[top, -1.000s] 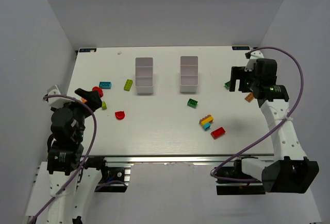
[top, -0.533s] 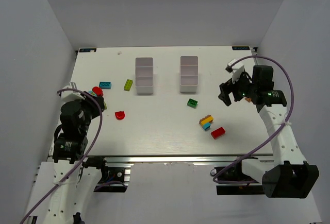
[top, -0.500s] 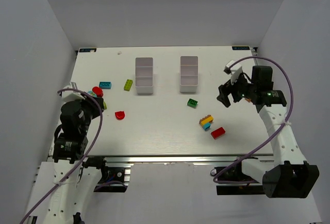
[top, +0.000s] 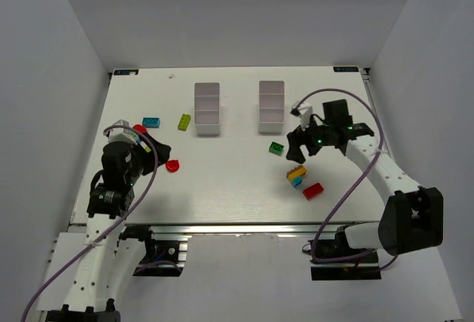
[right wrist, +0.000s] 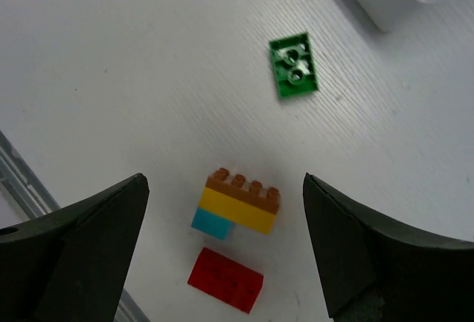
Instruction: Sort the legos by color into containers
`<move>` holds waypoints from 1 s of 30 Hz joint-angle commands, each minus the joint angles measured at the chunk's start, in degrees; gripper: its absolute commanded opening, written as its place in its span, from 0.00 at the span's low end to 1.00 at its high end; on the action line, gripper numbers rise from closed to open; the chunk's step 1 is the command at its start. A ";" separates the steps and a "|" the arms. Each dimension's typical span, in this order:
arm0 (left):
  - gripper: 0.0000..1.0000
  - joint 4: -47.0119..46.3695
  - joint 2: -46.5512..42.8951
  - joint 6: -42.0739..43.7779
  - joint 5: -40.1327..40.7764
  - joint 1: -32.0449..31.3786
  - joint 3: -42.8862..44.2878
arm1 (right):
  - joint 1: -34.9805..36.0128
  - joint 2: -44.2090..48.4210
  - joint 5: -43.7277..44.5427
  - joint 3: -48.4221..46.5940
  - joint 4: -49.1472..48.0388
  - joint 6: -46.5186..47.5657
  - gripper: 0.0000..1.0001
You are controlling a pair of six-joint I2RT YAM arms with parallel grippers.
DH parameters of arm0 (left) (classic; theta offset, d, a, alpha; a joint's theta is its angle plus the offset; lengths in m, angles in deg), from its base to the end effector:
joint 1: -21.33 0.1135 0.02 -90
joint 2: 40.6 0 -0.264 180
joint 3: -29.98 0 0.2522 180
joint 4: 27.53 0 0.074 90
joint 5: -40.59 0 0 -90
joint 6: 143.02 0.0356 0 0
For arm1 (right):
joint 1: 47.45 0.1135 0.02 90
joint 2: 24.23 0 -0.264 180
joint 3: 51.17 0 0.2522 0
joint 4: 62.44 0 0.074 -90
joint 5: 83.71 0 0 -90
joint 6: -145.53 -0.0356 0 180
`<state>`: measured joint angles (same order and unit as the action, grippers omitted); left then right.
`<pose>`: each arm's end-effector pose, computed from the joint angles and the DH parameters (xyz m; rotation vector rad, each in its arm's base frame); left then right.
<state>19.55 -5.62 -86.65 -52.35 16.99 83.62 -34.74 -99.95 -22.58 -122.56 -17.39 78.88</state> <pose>0.1384 -0.0123 0.2934 -0.4994 2.0381 -0.4577 0.2643 0.0772 0.2705 -0.9384 2.1610 0.5206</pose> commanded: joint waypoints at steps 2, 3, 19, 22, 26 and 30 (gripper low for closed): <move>0.83 -5.45 2.63 -1.27 -3.03 0.12 -1.56 | 7.24 -3.70 6.00 1.90 -9.39 4.76 0.89; 0.83 -5.98 3.33 -1.27 -3.21 0.12 -1.82 | 7.42 -5.56 7.49 1.03 -10.36 5.12 0.90; 0.84 -4.67 8.88 -2.93 2.15 0.12 6.53 | 9.87 -35.28 10.58 -17.61 -9.59 12.68 0.77; 0.85 -4.76 8.35 -3.20 2.06 0.21 6.09 | 10.40 -35.28 11.11 -15.59 -10.28 13.56 0.64; 0.85 -5.02 8.44 -3.29 2.15 0.12 6.09 | 10.58 -33.45 9.79 -14.45 -9.32 14.96 0.41; 0.85 -5.81 8.79 -3.20 2.15 0.12 5.74 | 10.84 -28.79 6.90 -11.55 -8.18 16.81 0.26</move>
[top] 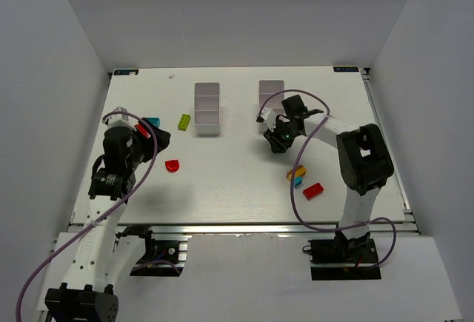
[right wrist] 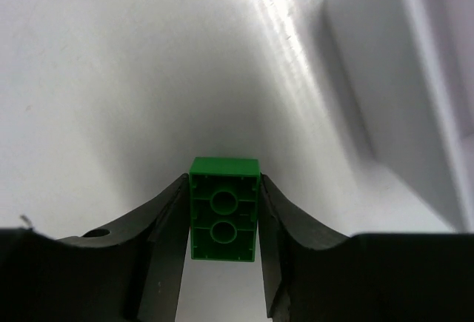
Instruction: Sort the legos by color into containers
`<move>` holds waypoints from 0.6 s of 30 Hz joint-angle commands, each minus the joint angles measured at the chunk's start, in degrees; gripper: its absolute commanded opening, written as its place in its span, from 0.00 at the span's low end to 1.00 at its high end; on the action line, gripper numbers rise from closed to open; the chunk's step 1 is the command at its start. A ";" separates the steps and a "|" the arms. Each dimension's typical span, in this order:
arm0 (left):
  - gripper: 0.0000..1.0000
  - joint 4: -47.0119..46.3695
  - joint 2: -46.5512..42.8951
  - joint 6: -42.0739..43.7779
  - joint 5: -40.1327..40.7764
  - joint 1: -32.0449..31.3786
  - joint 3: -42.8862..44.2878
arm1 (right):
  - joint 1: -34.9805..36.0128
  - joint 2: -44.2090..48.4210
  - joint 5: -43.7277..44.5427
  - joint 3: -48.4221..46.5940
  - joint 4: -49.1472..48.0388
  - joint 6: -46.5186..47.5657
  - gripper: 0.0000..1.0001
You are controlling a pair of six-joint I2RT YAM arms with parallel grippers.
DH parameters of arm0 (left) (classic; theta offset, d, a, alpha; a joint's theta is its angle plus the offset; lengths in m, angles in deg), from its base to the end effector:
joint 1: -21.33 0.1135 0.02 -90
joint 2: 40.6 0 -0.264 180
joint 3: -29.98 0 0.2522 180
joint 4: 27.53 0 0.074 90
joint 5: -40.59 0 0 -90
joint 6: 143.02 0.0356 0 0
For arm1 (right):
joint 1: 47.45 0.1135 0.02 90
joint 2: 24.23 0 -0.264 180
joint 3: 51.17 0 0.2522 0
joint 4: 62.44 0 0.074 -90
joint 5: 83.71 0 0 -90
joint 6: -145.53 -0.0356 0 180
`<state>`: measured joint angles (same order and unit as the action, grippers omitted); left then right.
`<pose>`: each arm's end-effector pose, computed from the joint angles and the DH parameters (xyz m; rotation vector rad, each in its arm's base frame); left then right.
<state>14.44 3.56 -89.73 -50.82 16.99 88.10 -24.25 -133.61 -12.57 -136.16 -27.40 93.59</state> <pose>0.1716 -0.0139 0.3068 -0.5684 2.0139 -0.4649 0.3558 0.1650 0.1657 -1.4008 2.1383 0.3303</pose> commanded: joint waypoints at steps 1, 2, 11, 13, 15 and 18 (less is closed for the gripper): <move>0.85 -1.13 -0.04 -0.12 0.44 0.12 1.17 | 0.35 5.93 -3.64 2.31 2.53 2.19 0.23; 0.85 -1.48 -0.04 -0.20 0.09 0.12 0.99 | 0.35 7.85 -5.04 2.14 3.06 2.10 0.13; 0.85 -4.47 1.19 -0.91 -1.67 0.12 -0.06 | -0.35 12.27 -6.29 -10.41 -2.00 -9.92 0.00; 0.85 -4.82 1.36 -1.08 -1.93 0.12 -0.15 | -0.87 11.56 -4.36 -13.57 -5.00 -14.48 0.00; 0.85 -5.09 1.19 -1.26 -2.28 0.12 -0.32 | -1.05 10.25 -1.73 -14.56 -10.78 -16.35 0.00; 0.85 -5.62 0.93 -1.61 -2.46 0.12 -0.85 | -1.31 8.58 -1.71 -13.86 -17.65 -14.43 0.00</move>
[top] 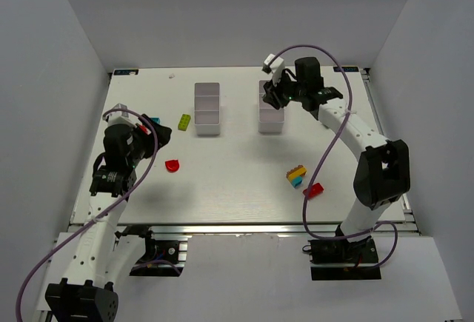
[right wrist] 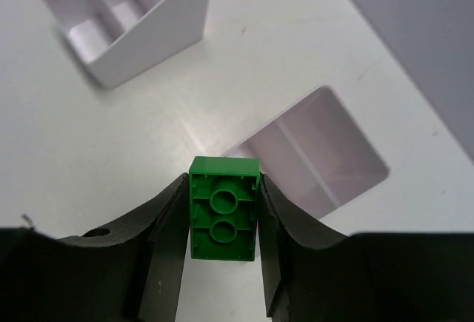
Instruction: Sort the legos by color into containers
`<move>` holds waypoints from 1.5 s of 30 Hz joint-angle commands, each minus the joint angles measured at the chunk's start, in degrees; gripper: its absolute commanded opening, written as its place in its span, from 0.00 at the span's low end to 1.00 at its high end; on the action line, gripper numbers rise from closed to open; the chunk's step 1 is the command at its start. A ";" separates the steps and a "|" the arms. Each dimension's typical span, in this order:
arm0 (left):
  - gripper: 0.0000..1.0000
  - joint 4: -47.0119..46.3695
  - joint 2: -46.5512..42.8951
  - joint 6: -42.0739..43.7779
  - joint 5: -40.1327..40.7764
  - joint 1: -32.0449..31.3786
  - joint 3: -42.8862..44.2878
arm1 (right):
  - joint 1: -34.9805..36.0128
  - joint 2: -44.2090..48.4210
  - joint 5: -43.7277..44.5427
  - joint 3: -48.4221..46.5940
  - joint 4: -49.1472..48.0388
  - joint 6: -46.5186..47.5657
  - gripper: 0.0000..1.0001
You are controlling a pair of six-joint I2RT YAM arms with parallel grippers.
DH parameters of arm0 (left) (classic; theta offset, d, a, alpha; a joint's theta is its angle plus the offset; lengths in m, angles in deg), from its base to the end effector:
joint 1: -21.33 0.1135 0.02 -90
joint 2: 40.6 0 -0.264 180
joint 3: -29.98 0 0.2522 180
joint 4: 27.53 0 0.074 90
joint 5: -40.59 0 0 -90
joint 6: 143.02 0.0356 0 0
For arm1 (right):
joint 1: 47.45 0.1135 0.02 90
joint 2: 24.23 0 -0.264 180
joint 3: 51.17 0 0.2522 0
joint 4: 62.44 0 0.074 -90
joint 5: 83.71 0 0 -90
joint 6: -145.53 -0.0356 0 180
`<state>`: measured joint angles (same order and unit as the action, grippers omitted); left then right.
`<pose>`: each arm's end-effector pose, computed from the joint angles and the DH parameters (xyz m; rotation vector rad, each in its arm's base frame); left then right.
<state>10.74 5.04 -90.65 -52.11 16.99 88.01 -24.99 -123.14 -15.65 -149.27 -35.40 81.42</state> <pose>0.1797 -0.0153 0.3085 -0.5608 1.9819 -0.5073 0.3717 0.1680 0.3208 -1.0443 1.7492 0.3556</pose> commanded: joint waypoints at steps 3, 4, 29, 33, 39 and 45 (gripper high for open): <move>0.85 -2.10 -0.82 -1.05 -1.34 0.12 -1.12 | -0.75 -5.05 0.84 -1.87 -16.96 1.17 0.00; 0.85 -1.93 -0.91 -0.96 -1.34 0.12 -1.03 | -0.84 -6.37 0.67 -3.36 -16.45 1.70 0.00; 0.85 -1.75 -1.79 -1.13 -0.99 0.21 -2.35 | -3.03 -18.33 5.76 -12.96 -16.27 9.62 0.48; 0.85 -1.84 -1.53 -1.05 -1.08 0.12 -2.08 | -3.38 -18.77 5.94 -13.22 -15.92 9.79 0.57; 0.85 -2.36 -1.35 -1.22 -1.25 0.12 -2.17 | -3.82 -16.93 5.76 -11.56 -15.74 8.75 0.64; 0.78 -1.84 -1.00 -0.96 -0.99 0.12 -1.47 | -6.54 -10.08 10.14 -9.98 -10.93 -2.84 0.48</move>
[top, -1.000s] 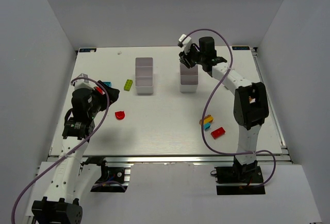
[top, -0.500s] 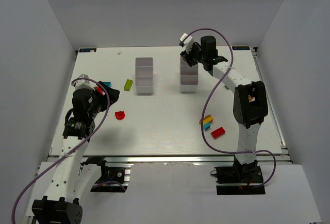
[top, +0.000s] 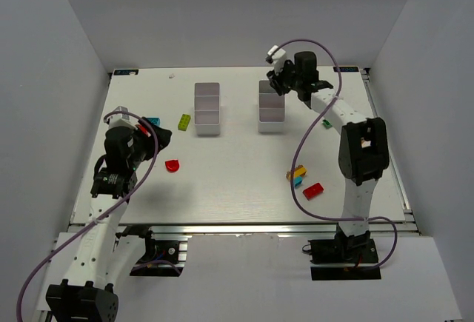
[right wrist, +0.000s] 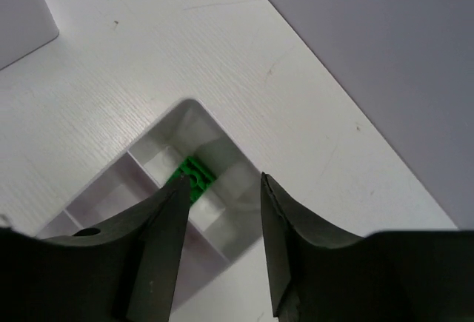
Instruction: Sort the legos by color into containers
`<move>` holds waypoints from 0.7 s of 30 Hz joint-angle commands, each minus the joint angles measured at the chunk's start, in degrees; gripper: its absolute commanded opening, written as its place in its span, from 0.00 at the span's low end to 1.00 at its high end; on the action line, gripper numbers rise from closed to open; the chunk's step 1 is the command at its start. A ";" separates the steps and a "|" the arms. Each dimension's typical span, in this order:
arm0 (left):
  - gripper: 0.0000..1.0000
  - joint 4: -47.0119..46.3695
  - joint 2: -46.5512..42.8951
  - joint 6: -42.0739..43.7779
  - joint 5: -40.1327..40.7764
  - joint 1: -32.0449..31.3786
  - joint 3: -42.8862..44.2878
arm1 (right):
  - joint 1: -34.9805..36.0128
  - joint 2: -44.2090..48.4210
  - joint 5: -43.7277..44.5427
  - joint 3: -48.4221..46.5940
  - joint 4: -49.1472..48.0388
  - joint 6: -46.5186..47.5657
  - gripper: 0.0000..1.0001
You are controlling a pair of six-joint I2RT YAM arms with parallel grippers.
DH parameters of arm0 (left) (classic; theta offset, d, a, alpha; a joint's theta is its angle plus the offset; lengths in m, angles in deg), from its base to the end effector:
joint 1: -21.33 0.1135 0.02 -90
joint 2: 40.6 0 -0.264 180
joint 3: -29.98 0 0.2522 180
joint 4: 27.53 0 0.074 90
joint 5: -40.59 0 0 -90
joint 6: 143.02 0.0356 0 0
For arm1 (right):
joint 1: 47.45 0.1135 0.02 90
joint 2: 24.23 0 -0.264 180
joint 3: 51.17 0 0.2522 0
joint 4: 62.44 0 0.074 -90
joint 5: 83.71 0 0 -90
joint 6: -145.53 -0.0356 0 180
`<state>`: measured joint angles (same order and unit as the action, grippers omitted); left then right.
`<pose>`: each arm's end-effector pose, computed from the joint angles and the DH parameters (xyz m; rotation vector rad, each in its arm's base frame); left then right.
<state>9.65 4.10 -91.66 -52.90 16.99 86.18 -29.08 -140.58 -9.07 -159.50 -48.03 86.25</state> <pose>0.1775 -0.0156 0.3020 -0.5695 1.9794 -0.5327 0.4593 0.1624 0.2736 -0.9659 1.6934 0.1206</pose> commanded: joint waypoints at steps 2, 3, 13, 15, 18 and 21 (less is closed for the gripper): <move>0.70 -1.01 -0.15 -0.13 -0.29 0.12 0.02 | -4.73 10.09 5.07 2.10 4.87 -13.20 0.43; 0.57 -1.36 -0.41 -0.39 -0.29 0.12 -0.33 | -5.70 10.97 5.07 3.06 7.94 -14.27 0.43; 0.66 -3.82 2.92 -0.74 -2.05 0.21 -2.18 | -20.21 14.85 3.14 10.54 19.90 -21.57 0.76; 0.70 -4.17 3.72 -0.74 -2.49 0.12 -2.18 | -21.88 13.27 3.40 9.75 21.23 -23.24 0.77; 0.74 -4.52 4.16 -0.74 -2.58 0.12 -2.09 | -22.76 11.68 3.31 9.57 22.03 -23.60 0.81; 0.75 -4.09 3.99 -0.74 -2.40 0.12 -1.92 | -23.03 9.84 3.93 8.96 22.20 -23.77 0.82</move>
<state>6.72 8.67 -92.49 -54.60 16.99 84.36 -52.25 -129.50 -5.33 -149.51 -27.64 64.19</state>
